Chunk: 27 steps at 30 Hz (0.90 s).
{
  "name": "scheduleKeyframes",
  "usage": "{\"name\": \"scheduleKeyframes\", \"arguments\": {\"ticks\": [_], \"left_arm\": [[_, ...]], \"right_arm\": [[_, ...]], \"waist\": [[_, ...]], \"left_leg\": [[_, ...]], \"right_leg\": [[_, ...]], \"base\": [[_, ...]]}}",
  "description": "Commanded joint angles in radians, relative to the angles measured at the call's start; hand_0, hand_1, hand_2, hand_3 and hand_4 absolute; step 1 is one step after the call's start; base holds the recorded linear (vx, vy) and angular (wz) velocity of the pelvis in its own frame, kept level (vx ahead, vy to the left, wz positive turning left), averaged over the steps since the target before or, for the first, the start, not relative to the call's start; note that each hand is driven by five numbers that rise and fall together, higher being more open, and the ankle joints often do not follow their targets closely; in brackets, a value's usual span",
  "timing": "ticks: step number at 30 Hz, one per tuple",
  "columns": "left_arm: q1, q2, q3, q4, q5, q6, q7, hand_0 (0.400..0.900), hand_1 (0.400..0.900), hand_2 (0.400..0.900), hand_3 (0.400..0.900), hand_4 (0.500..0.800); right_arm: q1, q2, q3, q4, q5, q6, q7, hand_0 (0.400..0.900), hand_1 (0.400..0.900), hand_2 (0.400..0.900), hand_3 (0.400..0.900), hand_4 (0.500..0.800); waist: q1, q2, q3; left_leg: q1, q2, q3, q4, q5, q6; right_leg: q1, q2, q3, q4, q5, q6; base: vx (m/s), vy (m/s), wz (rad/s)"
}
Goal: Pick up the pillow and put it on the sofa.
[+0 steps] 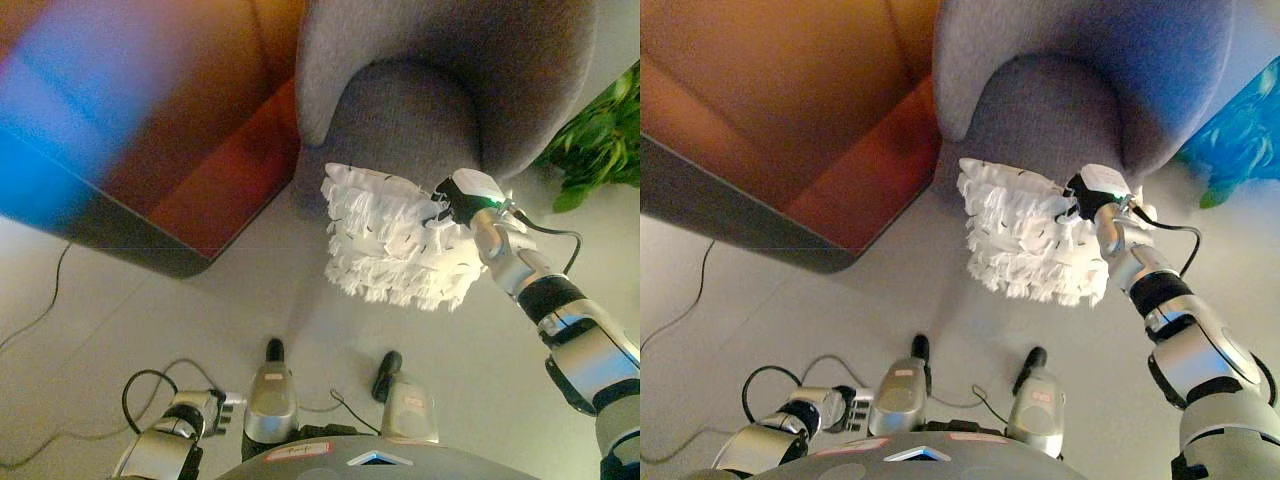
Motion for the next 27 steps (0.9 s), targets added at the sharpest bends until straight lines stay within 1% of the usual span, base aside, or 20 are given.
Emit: {"name": "scheduleKeyframes", "arguments": {"ticks": [1,2,6,11,16,19,21,22,25,26,27], "left_arm": [[0.048,0.06,-0.026,0.079,0.065,0.048,0.01,0.9,0.9,0.9,0.9,0.8],[0.057,0.058,-0.013,0.087,0.07,0.048,0.01,0.9,0.9,0.9,0.9,0.8],[0.076,0.055,0.011,0.104,0.085,0.049,-0.003,0.9,0.9,0.9,0.9,0.8],[0.084,0.055,0.021,0.126,0.101,0.059,-0.008,0.9,0.9,0.9,0.9,0.8],[0.096,0.058,0.009,0.137,0.103,0.085,-0.001,0.9,0.9,0.9,0.9,0.8],[0.102,0.062,0.0,0.142,0.102,0.098,0.006,0.9,0.9,0.9,0.9,0.8],[0.107,0.065,-0.006,0.144,0.104,0.103,0.009,0.9,0.9,0.9,0.9,0.8],[0.107,0.068,-0.009,0.146,0.111,0.109,0.009,0.9,0.9,0.9,0.9,0.8],[0.101,0.07,-0.021,0.151,0.114,0.102,0.012,0.9,0.9,0.9,0.9,0.8],[0.096,0.07,-0.029,0.15,0.11,0.096,0.022,0.9,0.9,0.9,0.9,0.8],[0.092,0.071,-0.034,0.147,0.107,0.089,0.03,0.9,0.9,0.9,0.9,0.8]], "right_arm": [[-0.106,-0.053,-0.101,-0.134,-0.012,-0.079,-0.042,0.4,0.4,0.4,0.4,0.5],[-0.111,-0.072,-0.113,-0.159,-0.005,-0.091,-0.023,0.4,0.4,0.4,0.4,0.5],[-0.145,-0.116,-0.134,-0.208,0.03,-0.105,-0.004,0.4,0.4,0.4,0.4,0.5],[-0.241,-0.159,-0.125,-0.172,0.069,-0.107,0.023,0.4,0.4,0.4,0.4,0.5],[-0.344,-0.166,-0.081,-0.076,0.136,-0.063,0.054,0.4,0.4,0.4,0.4,0.5],[-0.391,-0.151,-0.063,0.0,0.175,-0.032,0.067,0.4,0.4,0.4,0.4,0.5],[-0.416,-0.141,-0.056,0.055,0.185,-0.023,0.076,0.4,0.4,0.4,0.4,0.5],[-0.433,-0.13,-0.054,0.108,0.186,-0.021,0.074,0.4,0.4,0.4,0.4,0.5],[-0.47,-0.121,-0.044,0.176,0.199,-0.024,0.077,0.4,0.4,0.4,0.4,0.5],[-0.49,-0.114,-0.036,0.204,0.203,-0.01,0.098,0.4,0.4,0.4,0.4,0.5],[-0.504,-0.11,-0.025,0.229,0.215,-0.011,0.113,0.4,0.4,0.4,0.4,0.5]], "waist": [[0.0,-0.055,-0.12],[-0.002,-0.059,-0.138],[-0.002,-0.064,-0.173],[0.008,-0.071,-0.201],[0.039,-0.072,-0.213],[0.059,-0.071,-0.212],[0.073,-0.067,-0.209],[0.085,-0.062,-0.205],[0.104,-0.053,-0.193],[0.115,-0.048,-0.185],[0.122,-0.043,-0.178]], "left_leg": [[0.043,-0.005,-0.017,-0.045,0.069,0.033],[0.067,-0.002,-0.011,-0.069,0.073,0.031],[0.129,0.006,0.005,-0.138,0.088,0.025],[0.167,0.011,0.007,-0.182,0.099,0.016],[0.173,0.015,-0.017,-0.196,0.108,0.009],[0.167,0.021,-0.031,-0.197,0.113,0.002],[0.162,0.026,-0.038,-0.196,0.118,-0.002],[0.153,0.031,-0.046,-0.195,0.122,-0.006],[0.13,0.035,-0.069,-0.192,0.129,-0.01],[0.115,0.035,-0.082,-0.189,0.131,-0.012],[0.102,0.035,-0.095,-0.187,0.132,-0.012]], "right_leg": [[0.076,-0.042,0.034,-0.11,0.102,0.042],[0.101,-0.037,0.029,-0.126,0.1,0.042],[0.163,-0.02,0.014,-0.171,0.102,0.042],[0.207,-0.008,0.0,-0.195,0.096,0.039],[0.231,-0.002,-0.021,-0.198,0.085,0.035],[0.238,0.001,-0.033,-0.207,0.082,0.032],[0.24,0.002,-0.042,-0.208,0.08,0.029],[0.238,0.002,-0.049,-0.207,0.078,0.027],[0.228,0.0,-0.061,-0.203,0.074,0.027],[0.219,-0.003,-0.067,-0.197,0.072,0.027],[0.209,-0.005,-0.07,-0.192,0.07,0.027]], "base": [[0.13,0.006,-0.07],[0.12,0.009,-0.08],[0.11,0.01,-0.08],[0.13,-0.003,0.02],[0.15,-0.024,0.12],[0.13,-0.057,0.18],[0.11,-0.067,0.22],[0.06,-0.062,0.23],[0.01,-0.054,0.2],[-0.03,-0.037,0.18],[-0.04,-0.035,0.18]]}}
